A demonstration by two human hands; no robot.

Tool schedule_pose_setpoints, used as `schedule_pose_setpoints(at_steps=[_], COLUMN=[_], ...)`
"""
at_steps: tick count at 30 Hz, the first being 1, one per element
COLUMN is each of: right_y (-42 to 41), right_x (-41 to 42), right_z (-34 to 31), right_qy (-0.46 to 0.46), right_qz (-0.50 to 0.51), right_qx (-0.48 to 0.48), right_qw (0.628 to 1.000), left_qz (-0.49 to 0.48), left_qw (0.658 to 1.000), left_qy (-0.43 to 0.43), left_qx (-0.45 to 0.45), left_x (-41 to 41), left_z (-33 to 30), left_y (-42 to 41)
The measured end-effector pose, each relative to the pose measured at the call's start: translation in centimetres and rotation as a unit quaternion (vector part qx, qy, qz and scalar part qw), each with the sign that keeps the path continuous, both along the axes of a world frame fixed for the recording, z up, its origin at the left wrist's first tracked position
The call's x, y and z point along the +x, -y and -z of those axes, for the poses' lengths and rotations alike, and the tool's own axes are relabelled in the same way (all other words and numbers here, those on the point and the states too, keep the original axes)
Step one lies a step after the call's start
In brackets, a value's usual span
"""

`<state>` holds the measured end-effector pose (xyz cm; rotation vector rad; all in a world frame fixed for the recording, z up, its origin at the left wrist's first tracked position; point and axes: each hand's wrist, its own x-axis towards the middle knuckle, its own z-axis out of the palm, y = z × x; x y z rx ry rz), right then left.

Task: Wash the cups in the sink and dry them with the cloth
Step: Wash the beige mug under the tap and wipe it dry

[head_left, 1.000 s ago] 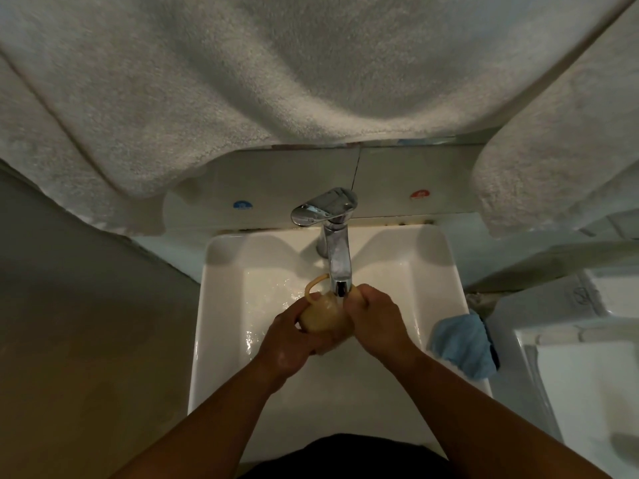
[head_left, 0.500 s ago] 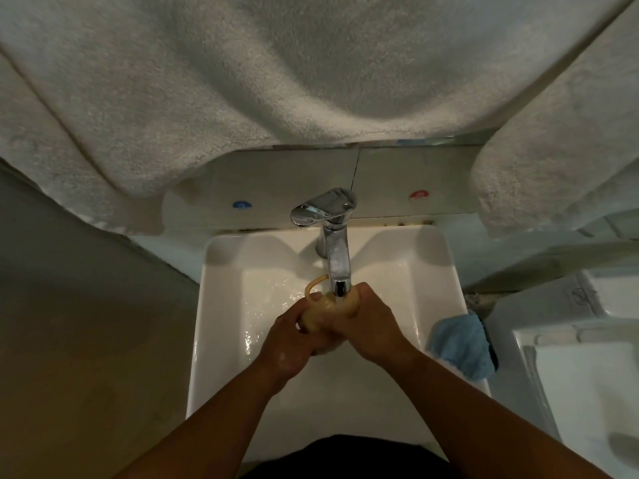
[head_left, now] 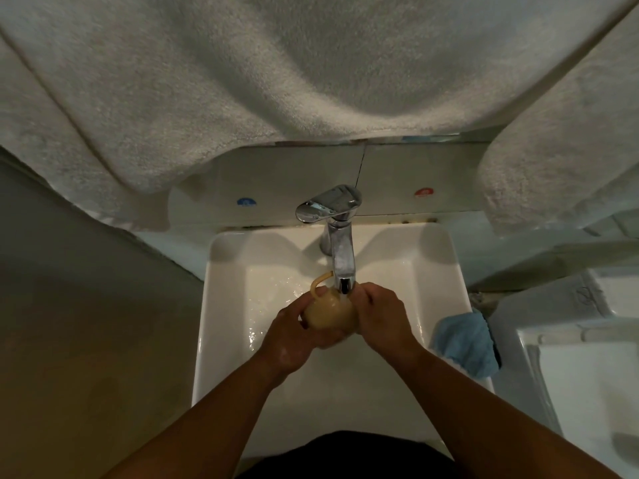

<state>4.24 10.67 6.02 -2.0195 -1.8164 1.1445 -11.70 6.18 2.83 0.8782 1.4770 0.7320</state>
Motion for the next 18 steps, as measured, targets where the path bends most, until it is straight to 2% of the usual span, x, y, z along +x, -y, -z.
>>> schedule_pose_setpoints(at_steps=[4, 5, 7, 8, 12, 16, 18], right_y=[0.2, 0.2, 0.2, 0.1, 0.2, -0.3, -0.2], right_x=[-0.9, -0.9, -0.4, -0.2, -0.7, -0.3, -0.4], right_z=[-1.0, -1.0, -0.3, 0.1, 0.2, 1.2, 1.0], right_qy=[-0.123, -0.11, -0.001, 0.01, -0.095, -0.019, -0.04], right_qz=[0.008, 0.002, -0.022, -0.011, 0.024, 0.042, 0.037], right_qx=[-0.05, -0.042, 0.013, 0.029, -0.011, 0.017, 0.014], right_qw=[0.991, 0.993, 1.0, 0.999, 0.995, 0.999, 0.998], left_qz=[0.031, 0.036, 0.039, 0.041, 0.028, 0.019, 0.018], left_qw=[0.998, 0.997, 0.995, 0.994, 0.993, 0.992, 0.991], left_qy=[-0.041, -0.057, -0.075, -0.079, -0.074, -0.092, -0.099], left_qx=[0.035, 0.043, 0.053, 0.063, 0.088, 0.089, 0.092], left_x=[0.2, 0.2, 0.4, 0.4, 0.6, 0.5, 0.4], left_z=[0.1, 0.0, 0.0, 0.0, 0.3, 0.3, 0.4], left_y=[-0.1, -0.1, -0.1, 0.0, 0.2, 0.3, 0.3])
